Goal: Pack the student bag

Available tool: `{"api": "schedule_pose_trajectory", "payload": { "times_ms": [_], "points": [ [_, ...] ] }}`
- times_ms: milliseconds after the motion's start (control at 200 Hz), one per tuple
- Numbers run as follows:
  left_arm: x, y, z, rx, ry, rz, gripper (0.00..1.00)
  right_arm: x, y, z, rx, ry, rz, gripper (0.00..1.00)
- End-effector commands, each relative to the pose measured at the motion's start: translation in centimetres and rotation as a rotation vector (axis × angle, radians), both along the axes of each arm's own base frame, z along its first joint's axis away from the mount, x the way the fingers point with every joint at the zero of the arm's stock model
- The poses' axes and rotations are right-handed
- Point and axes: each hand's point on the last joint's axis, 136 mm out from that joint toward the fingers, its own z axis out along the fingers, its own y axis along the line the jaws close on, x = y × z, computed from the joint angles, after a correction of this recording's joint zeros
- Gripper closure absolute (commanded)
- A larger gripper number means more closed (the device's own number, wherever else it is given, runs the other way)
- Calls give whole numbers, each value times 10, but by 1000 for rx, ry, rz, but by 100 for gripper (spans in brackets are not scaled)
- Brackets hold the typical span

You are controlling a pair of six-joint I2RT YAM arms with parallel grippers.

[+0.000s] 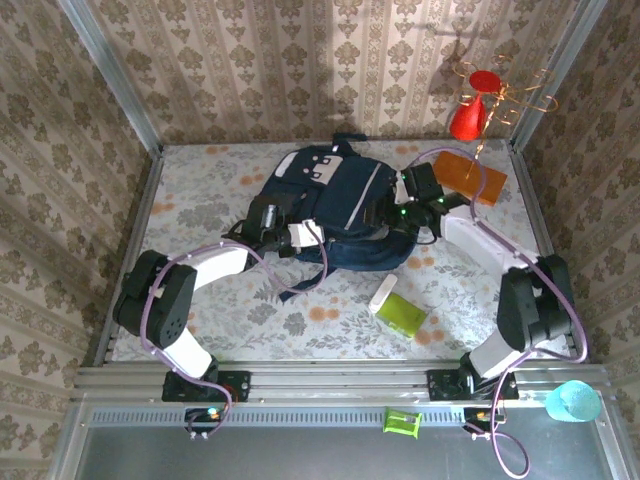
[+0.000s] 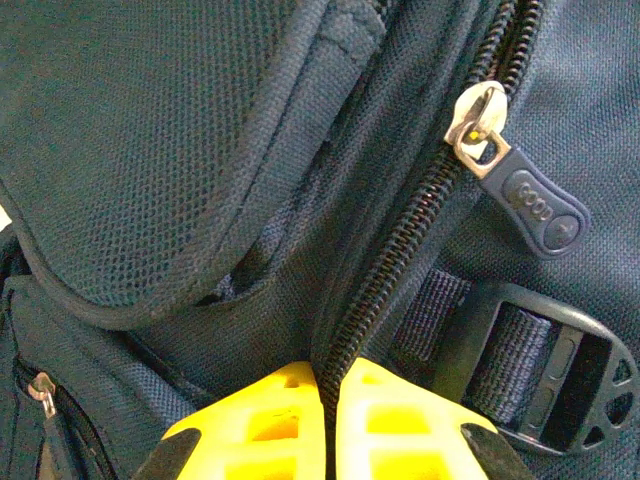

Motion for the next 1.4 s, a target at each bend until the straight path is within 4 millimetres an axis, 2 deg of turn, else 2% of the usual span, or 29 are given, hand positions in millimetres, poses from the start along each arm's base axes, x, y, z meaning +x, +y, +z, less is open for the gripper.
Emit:
{"api": "schedule_pose_trajectory", "payload": {
  "times_ms": [0, 45, 65, 85, 140, 240, 360, 485, 570, 590, 705, 745, 835, 1045, 1190, 1395],
  "points": [
    [-18, -11, 19, -94, 60, -36, 100, -16, -4, 12, -24, -65, 2, 35],
    [-21, -11, 21, -109, 73, -34, 100, -24, 2, 18, -12, -101, 7, 36],
    [-22, -11, 23, -117, 78, -35, 100, -27, 4, 14, -16, -101, 9, 36],
    [-24, -11, 23, -123, 84, -36, 100, -32, 6, 25, -4, -137, 11, 36],
    [-26, -12, 28, -140, 100, -33, 100, -43, 12, 32, 7, -183, 15, 37],
    [-32, -12, 38, -174, 135, -18, 100, -67, 38, 26, 74, -218, 47, 41],
    [-37, -9, 43, -187, 158, -4, 100, -81, 74, 16, 122, -264, 102, 46],
    [-38, -8, 42, -184, 165, 4, 100, -76, 100, 7, 82, -326, 139, 50],
    [-38, -8, 42, -183, 165, 0, 100, -67, 108, 4, 82, -372, 121, 54],
    [-38, -7, 42, -183, 167, -1, 100, -64, 111, -5, 79, -369, 119, 56],
    [-39, -8, 41, -183, 172, -5, 100, -56, 125, -12, 77, -412, 121, 58],
    [-39, -8, 41, -183, 172, -7, 100, -54, 125, -16, 57, -412, 110, 59],
    [-38, -8, 40, -179, 171, -7, 100, -45, 114, -25, 7, -422, 33, 63],
    [-37, -8, 36, -172, 177, -7, 100, -29, 105, -33, -40, -422, -70, 64],
    [-37, -9, 34, -168, 182, -9, 100, -21, 106, -32, -43, -426, -109, 64],
    [-37, -9, 33, -161, 185, -14, 100, -14, 115, -20, -29, -456, -114, 59]
  ]
}}
